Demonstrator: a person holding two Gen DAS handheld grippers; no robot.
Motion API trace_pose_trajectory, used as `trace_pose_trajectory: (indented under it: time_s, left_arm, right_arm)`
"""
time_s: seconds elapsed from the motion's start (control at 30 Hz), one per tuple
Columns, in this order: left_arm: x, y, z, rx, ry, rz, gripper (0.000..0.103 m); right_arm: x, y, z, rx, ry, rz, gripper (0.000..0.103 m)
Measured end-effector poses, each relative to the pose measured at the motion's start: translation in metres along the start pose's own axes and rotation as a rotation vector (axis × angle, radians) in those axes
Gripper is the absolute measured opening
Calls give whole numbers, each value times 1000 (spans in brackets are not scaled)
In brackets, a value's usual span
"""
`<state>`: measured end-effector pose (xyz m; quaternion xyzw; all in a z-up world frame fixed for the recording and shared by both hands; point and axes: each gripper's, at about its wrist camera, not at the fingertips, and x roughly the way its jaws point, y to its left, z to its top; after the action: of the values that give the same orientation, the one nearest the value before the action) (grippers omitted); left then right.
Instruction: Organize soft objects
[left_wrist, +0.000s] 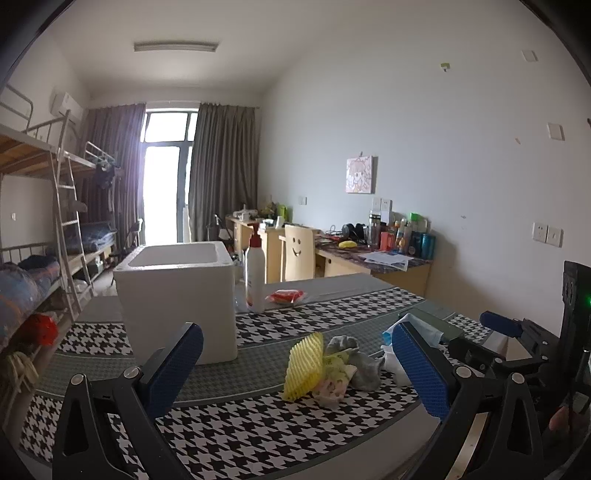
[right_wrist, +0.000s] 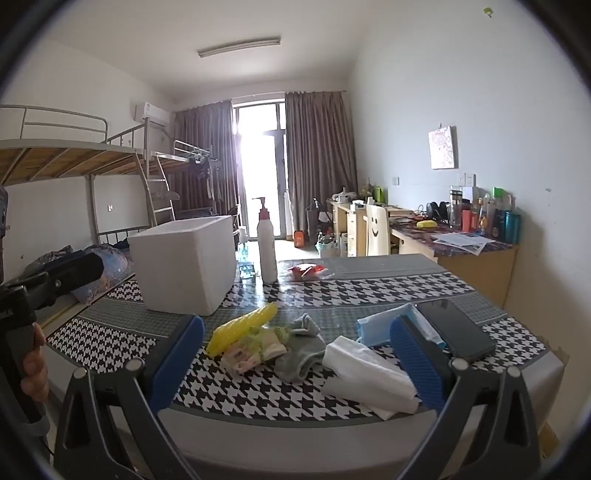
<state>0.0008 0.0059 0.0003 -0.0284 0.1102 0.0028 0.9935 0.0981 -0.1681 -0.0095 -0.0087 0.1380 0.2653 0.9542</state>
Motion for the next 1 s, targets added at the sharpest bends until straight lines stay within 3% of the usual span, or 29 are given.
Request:
trace_pose_trajectory:
  time_s: [1.0]
  left_arm:
    - [9,-5,-2,9,30,-12,102]
  right_arm:
    - [-2,-1,2,5,5,-12,102]
